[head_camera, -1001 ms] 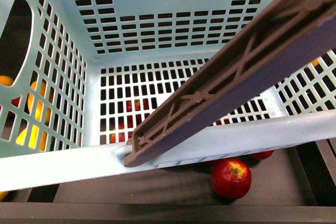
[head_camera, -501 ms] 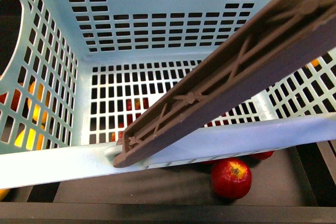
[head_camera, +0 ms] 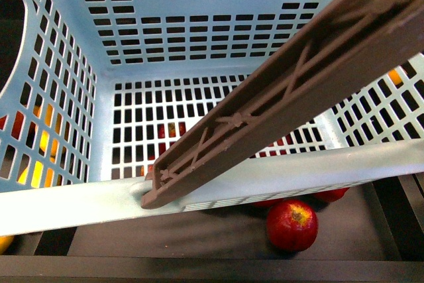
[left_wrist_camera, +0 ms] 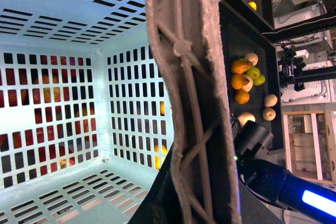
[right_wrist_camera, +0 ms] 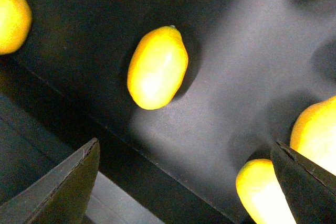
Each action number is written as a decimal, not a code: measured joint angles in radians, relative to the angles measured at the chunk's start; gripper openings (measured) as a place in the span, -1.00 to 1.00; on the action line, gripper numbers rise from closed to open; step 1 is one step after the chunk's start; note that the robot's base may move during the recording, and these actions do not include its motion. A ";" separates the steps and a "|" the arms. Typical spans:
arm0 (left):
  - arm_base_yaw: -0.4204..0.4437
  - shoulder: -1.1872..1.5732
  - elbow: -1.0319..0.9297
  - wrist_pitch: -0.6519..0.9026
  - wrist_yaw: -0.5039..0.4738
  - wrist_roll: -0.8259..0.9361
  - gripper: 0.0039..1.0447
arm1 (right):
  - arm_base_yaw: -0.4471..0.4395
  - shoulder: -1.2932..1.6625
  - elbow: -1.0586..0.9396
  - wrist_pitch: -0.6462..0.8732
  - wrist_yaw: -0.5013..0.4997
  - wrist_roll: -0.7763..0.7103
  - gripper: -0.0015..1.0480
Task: Pick lemon and mango into basket
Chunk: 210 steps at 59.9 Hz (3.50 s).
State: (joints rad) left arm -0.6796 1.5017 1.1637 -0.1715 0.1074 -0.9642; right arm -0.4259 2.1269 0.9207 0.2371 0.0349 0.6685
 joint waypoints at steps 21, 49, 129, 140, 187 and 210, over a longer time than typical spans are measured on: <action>0.000 0.000 0.000 0.000 -0.001 0.000 -0.90 | 0.034 0.201 0.191 -0.055 0.011 0.065 0.83; 0.000 0.000 0.000 0.000 -0.002 0.000 -0.90 | 0.053 0.341 0.407 -0.146 0.037 0.073 0.83; 0.000 0.000 0.000 0.000 -0.002 0.000 -0.90 | 0.018 0.002 0.119 0.005 -0.089 -0.219 0.01; 0.000 0.000 0.000 0.000 -0.001 0.000 -0.90 | 0.029 -0.296 -0.037 -0.032 -0.171 -0.320 0.01; 0.000 0.000 0.000 0.000 -0.001 0.000 -0.90 | 0.660 -0.885 -0.183 -0.126 -0.074 -0.295 -0.01; 0.000 0.000 -0.001 0.000 0.000 0.000 -0.90 | 0.694 -0.904 -0.242 -0.114 -0.011 -0.257 0.86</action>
State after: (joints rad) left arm -0.6796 1.5017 1.1625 -0.1715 0.1078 -0.9642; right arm 0.2684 1.2232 0.6785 0.1234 0.0242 0.4114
